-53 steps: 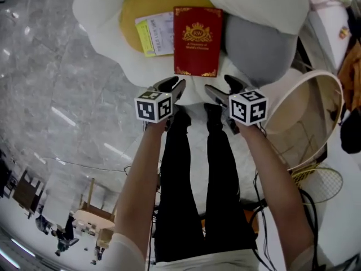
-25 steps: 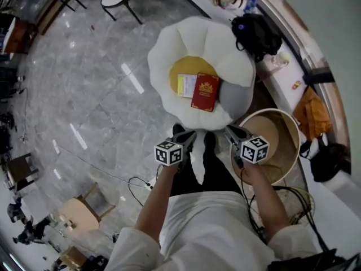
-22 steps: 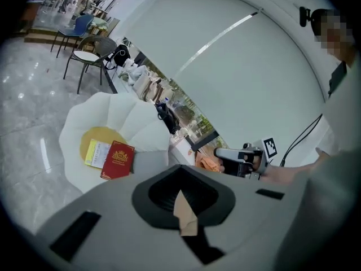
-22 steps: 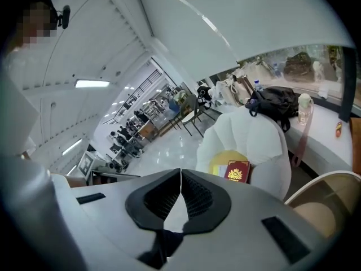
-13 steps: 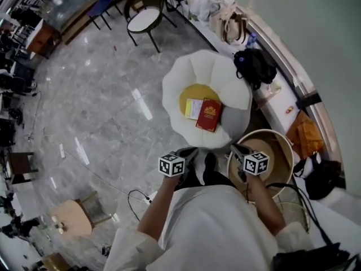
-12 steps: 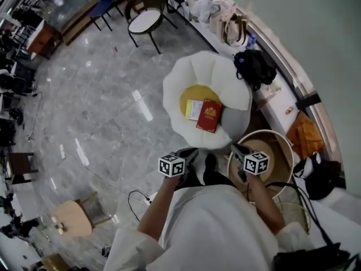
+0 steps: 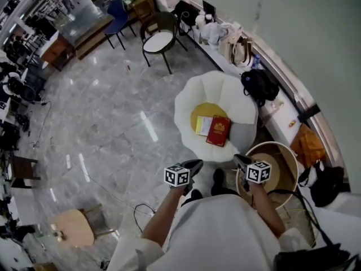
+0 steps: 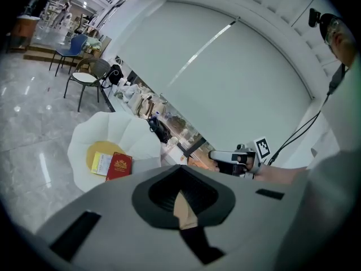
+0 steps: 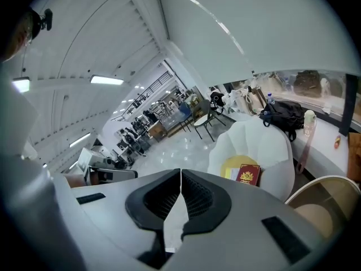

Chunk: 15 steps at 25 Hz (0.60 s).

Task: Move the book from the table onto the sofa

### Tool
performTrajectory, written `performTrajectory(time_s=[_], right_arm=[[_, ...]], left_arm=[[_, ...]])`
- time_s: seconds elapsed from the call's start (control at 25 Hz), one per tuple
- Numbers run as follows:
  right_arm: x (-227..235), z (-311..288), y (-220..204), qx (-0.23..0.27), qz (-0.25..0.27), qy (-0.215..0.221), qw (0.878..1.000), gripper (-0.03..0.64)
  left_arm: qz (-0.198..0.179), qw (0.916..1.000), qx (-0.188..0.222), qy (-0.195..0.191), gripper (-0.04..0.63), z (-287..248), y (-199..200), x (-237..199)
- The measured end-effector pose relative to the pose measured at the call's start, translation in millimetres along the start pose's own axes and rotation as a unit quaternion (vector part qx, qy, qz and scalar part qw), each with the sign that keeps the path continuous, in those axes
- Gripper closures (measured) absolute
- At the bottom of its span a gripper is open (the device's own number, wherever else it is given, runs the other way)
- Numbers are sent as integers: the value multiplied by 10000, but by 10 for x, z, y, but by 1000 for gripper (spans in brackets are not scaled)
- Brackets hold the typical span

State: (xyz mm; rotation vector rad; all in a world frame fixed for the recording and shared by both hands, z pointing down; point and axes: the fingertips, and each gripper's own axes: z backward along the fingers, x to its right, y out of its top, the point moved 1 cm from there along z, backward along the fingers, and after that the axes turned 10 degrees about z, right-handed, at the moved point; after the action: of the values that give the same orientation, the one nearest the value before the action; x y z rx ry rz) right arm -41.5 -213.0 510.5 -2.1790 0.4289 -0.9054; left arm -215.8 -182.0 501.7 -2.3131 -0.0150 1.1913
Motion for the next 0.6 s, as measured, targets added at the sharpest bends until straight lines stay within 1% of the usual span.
performTrajectory(time_s=[0.16,0.28,0.48,0.6], right_arm=[[-376,-80,-52,3,151,32,9999,580],[-595,-73,-126,33,230,10,9997,580],[-999,9,-153,163,353,-56,9992,580],[-1190,75,-243,200,381,-88,9990,580]], left_arm=[[-190,9998,33,-54,594,283,-9,-14],[-299,9995,30,-94,594,430,-97,-11],[-491,9986,-87,-177,594,745,-223,100],[-537,9981,-138,-271,594,868,-314,160]])
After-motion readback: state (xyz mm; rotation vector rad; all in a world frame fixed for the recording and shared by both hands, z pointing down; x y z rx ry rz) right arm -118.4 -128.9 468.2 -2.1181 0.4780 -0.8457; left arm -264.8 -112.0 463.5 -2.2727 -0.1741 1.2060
